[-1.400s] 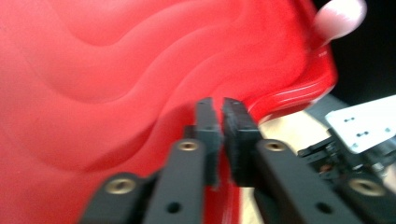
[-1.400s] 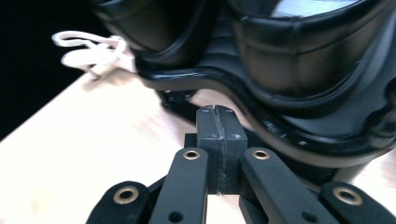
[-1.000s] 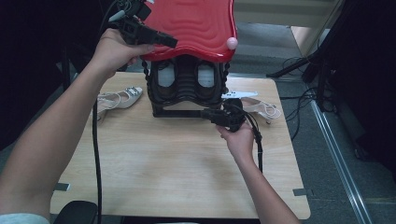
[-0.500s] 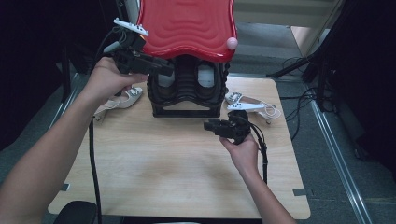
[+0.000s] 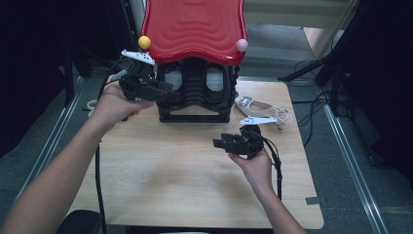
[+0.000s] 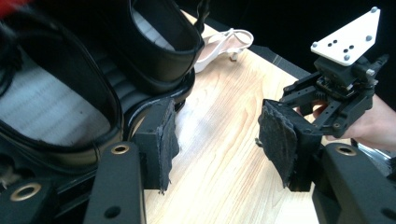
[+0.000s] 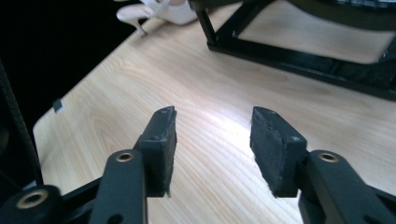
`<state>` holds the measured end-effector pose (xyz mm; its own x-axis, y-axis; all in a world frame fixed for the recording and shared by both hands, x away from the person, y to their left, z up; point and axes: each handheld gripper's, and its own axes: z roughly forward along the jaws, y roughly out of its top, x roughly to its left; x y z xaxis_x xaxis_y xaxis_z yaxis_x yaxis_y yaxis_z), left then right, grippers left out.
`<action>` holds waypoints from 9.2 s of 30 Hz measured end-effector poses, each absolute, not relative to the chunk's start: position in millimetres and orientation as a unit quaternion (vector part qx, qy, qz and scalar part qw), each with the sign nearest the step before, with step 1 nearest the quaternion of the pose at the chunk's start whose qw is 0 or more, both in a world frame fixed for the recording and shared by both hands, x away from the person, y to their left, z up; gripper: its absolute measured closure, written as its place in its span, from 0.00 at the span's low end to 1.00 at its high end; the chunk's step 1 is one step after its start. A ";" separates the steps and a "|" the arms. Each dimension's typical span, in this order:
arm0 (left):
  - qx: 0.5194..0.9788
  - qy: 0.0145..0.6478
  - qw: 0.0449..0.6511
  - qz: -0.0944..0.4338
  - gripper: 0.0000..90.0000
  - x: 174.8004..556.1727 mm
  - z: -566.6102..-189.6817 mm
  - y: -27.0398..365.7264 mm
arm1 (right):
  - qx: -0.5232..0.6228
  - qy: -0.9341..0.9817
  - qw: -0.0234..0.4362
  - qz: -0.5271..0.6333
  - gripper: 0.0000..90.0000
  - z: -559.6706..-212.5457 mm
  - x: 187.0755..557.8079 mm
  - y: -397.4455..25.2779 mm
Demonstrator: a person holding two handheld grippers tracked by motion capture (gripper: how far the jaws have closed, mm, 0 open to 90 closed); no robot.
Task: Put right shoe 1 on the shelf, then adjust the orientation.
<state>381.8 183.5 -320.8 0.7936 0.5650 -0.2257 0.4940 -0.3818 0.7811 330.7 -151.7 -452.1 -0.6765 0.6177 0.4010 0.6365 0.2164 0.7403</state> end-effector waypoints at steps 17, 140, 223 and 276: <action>0.828 0.334 0.449 0.020 0.52 354.5 -373.3 187.8 | -0.355 -0.792 -0.030 -0.497 0.57 -458.1 300.7 -163.6; 0.748 0.577 0.326 0.022 1.00 453.5 -488.2 373.2 | -0.381 -0.815 -0.065 -0.431 0.59 -485.3 281.9 -185.7; 0.694 0.596 0.395 0.083 1.00 383.6 -443.0 351.1 | -0.366 -0.821 -0.067 -0.432 0.60 -483.8 285.1 -179.9; 0.679 0.628 0.368 0.096 0.61 374.2 -459.1 334.3 | -0.360 -0.823 -0.071 -0.434 0.59 -484.5 290.1 -176.8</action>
<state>374.2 334.3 -459.1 0.1931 0.9230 -0.3328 0.7819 0.0602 0.6205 290.1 -176.8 -484.5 -0.7312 0.6537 0.1950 0.5305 0.3652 0.7650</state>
